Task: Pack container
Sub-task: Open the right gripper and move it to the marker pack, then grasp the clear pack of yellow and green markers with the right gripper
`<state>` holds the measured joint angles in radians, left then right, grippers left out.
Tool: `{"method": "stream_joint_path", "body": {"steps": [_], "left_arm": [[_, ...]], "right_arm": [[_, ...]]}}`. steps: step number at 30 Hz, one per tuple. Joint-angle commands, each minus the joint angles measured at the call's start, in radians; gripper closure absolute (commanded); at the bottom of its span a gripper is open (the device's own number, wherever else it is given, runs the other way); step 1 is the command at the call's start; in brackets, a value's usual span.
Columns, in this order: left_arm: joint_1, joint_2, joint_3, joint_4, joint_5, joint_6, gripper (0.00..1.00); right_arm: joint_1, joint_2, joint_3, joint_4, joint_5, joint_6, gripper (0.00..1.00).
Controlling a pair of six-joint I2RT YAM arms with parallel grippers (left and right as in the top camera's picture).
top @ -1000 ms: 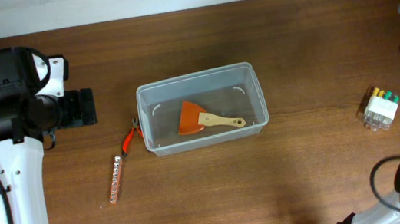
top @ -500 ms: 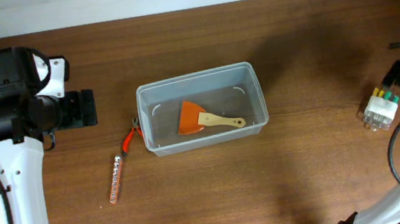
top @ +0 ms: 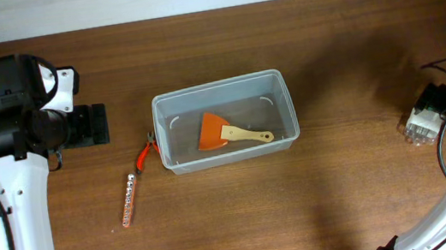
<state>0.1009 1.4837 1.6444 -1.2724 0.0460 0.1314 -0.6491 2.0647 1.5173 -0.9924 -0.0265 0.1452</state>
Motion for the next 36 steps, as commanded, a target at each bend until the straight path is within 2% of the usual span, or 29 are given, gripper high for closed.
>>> {"method": "stream_joint_path", "body": {"steps": [1, 15, 36], "left_arm": [[-0.003, -0.004, -0.01, -0.002, 0.011, 0.016, 0.07], [-0.003, -0.004, -0.01, 0.0, 0.011, 0.016, 0.07], [-0.003, -0.004, -0.01, 0.0, 0.011, 0.017, 0.07]], "right_arm": [[0.001, 0.03, -0.008, 0.018, 0.031, -0.006, 0.01], [0.043, 0.057, -0.009, 0.053, -0.042, -0.057, 0.01], [0.078, 0.069, -0.041, 0.074, 0.013, -0.059, 0.01]]}}
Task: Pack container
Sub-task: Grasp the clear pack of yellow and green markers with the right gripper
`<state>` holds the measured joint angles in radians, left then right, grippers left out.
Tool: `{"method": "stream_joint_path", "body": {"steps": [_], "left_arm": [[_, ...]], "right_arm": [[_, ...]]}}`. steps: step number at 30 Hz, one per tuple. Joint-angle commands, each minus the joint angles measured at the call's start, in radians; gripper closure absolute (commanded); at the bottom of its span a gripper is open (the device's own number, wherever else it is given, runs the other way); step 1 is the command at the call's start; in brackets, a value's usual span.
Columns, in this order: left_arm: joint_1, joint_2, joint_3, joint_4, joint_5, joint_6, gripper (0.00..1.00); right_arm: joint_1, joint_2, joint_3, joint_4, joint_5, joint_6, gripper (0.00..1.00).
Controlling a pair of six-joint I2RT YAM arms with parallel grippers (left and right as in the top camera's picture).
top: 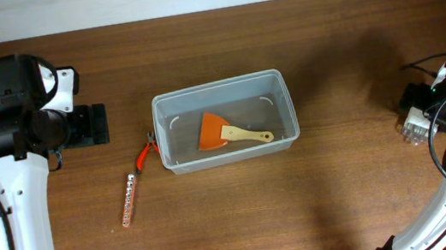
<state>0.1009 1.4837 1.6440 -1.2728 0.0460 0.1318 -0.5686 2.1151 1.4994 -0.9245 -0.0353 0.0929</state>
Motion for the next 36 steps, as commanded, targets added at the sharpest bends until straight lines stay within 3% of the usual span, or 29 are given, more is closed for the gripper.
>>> {"method": "stream_joint_path", "body": {"steps": [1, 7, 13, 24, 28, 30, 32, 33, 36], "left_arm": [[-0.003, -0.004, -0.009, 0.0, 0.011, 0.016, 0.07], [-0.003, -0.004, -0.009, 0.0, 0.011, 0.016, 0.07], [-0.003, -0.004, -0.009, -0.001, 0.011, 0.016, 0.07], [-0.003, -0.004, -0.009, -0.001, 0.011, 0.016, 0.07], [-0.003, -0.004, -0.009, 0.0, 0.011, 0.016, 0.07], [-0.003, -0.004, -0.009, 0.0, 0.011, 0.016, 0.07], [-0.003, -0.004, -0.009, 0.0, 0.01, 0.016, 0.07], [-0.003, -0.004, -0.009, 0.0, 0.01, 0.017, 0.07], [-0.003, -0.004, -0.009, 0.0, 0.008, 0.017, 0.07]], "right_arm": [[-0.003, 0.019, -0.026, 0.006, 0.022, -0.007, 0.01], [-0.003, 0.019, -0.03, -0.002, 0.021, -0.007, 0.0], [-0.003, 0.019, -0.03, -0.003, 0.021, -0.007, 0.34], [-0.003, 0.019, -0.03, -0.002, 0.021, -0.007, 0.35], [-0.003, 0.019, -0.03, -0.002, 0.021, -0.007, 0.39], [-0.003, 0.019, -0.03, -0.002, 0.019, -0.007, 0.54], [-0.003, 0.019, -0.03, -0.002, 0.008, -0.007, 0.91], [-0.003, 0.019, -0.03, -0.002, -0.001, -0.007, 0.96], [-0.002, 0.018, -0.029, -0.003, -0.018, -0.007, 0.96]]}}
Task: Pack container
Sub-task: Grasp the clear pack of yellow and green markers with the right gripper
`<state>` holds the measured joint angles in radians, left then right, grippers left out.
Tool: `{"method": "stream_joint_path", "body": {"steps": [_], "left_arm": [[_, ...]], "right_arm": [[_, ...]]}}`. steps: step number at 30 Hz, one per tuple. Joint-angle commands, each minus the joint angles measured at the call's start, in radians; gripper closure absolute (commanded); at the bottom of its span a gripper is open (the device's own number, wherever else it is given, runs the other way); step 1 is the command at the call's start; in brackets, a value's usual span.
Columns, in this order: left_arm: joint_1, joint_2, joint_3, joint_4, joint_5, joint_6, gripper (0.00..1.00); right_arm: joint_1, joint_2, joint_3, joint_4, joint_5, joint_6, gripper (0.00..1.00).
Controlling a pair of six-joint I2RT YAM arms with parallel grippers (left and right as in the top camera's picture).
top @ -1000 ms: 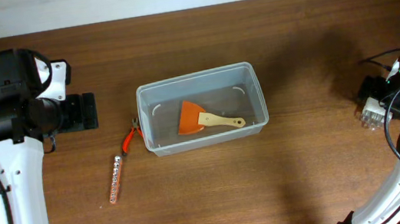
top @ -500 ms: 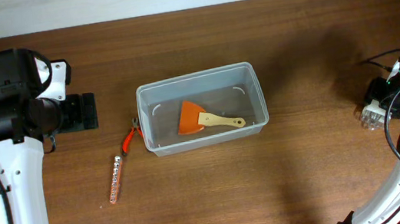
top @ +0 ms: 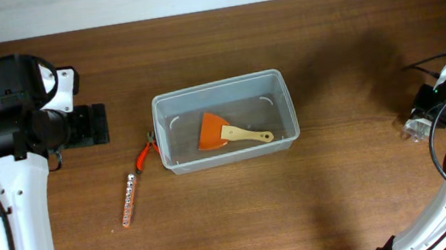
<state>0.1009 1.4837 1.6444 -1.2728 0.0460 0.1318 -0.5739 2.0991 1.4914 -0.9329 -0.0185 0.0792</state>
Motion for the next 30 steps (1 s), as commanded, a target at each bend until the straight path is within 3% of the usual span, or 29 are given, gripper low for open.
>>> {"method": "stream_joint_path", "body": {"steps": [1, 11, 19, 25, 30], "left_arm": [[-0.003, -0.004, -0.01, 0.0, 0.003, 0.017, 0.07], [-0.003, -0.004, -0.01, -0.003, -0.016, 0.017, 0.07], [-0.003, -0.004, -0.01, -0.003, -0.016, 0.017, 0.07], [-0.003, -0.004, -0.01, -0.003, -0.015, 0.016, 0.07], [-0.003, -0.004, -0.01, -0.002, -0.015, 0.016, 0.07]], "right_arm": [[0.004, 0.034, -0.021, 0.003, -0.034, 0.006, 0.96], [0.005, -0.011, 0.019, -0.073, -0.035, 0.007, 0.96], [0.047, -0.164, 0.184, -0.196, -0.042, 0.001, 0.96], [0.195, -0.298, 0.364, -0.303, -0.065, -0.13, 0.96], [0.423, -0.374, 0.504, -0.381, -0.108, -0.333, 0.96]]}}
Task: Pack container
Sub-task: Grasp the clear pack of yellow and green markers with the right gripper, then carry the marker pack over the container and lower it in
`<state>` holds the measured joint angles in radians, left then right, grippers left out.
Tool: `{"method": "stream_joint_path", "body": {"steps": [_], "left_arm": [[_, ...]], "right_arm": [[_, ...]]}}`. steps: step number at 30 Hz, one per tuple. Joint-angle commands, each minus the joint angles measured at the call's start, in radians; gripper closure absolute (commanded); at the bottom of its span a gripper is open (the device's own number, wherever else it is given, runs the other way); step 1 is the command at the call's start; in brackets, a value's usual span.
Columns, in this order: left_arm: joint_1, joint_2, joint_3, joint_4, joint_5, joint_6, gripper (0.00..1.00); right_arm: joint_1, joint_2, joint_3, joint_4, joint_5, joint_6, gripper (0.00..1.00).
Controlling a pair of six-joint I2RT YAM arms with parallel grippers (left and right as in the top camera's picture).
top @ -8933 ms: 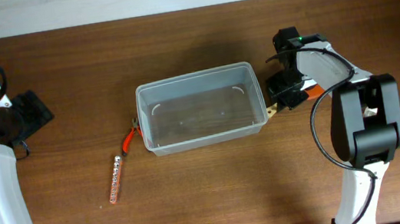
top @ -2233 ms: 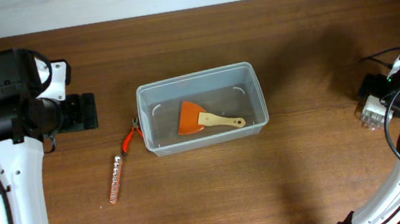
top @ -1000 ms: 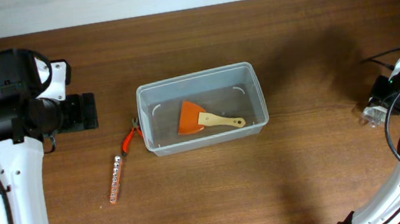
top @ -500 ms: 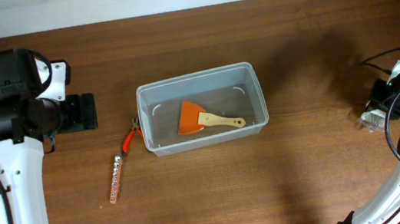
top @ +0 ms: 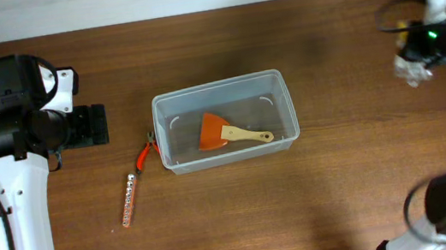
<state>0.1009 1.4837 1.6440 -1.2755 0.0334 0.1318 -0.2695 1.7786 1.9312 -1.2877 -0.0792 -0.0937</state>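
Observation:
A clear plastic container (top: 276, 101) stands at the table's middle. Inside it lies an orange spatula (top: 213, 131) with a wooden handle pointing right. Left of the container, a red-handled tool (top: 144, 154) rests on the table, with a thin orange beaded stick (top: 128, 200) below it. My left gripper (top: 99, 124) is a dark block left of these, pointing right; its jaws cannot be made out. My right gripper (top: 413, 71) shows as a whitish shape at the far right, high up and far from the container; its state is unclear.
The brown wooden table (top: 344, 195) ends at a pale wall strip along the top. The white left arm (top: 11, 222) runs down the left side. The right arm with its cables runs along the right edge.
The right arm has swung up from the mid-right edge to the upper right corner, with its gripper now near the table's back. Left arm, container, spatula and tools are unchanged.
The spatula lay in the container and the two tools lay to its left at every moment. The left arm stayed still. The right gripper sat at the right edge, shifted slightly over the earlier moments, and is now raised toward the back right.

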Motion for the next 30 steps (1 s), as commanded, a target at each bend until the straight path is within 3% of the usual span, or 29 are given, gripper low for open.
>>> {"method": "stream_joint_path", "body": {"steps": [1, 9, 13, 17, 30], "left_arm": [[-0.003, -0.004, -0.009, 0.001, -0.003, 0.016, 0.07], [-0.003, -0.004, -0.009, 0.002, -0.002, 0.016, 0.07], [-0.003, -0.004, -0.009, 0.002, -0.002, 0.016, 0.07], [-0.003, -0.004, -0.009, 0.002, -0.002, 0.015, 0.07], [-0.003, -0.004, -0.009, 0.002, 0.005, 0.015, 0.07]], "right_arm": [[0.173, -0.063, 0.081, -0.037, -0.047, -0.213, 0.96], [0.571, -0.044, 0.095, -0.066, -0.045, -0.619, 0.96], [0.687, 0.027, 0.093, -0.063, -0.045, -0.718, 0.96], [0.737, 0.121, 0.092, -0.058, -0.045, -0.79, 0.96], [0.747, 0.435, 0.092, -0.037, -0.049, -0.789, 0.92]]}}
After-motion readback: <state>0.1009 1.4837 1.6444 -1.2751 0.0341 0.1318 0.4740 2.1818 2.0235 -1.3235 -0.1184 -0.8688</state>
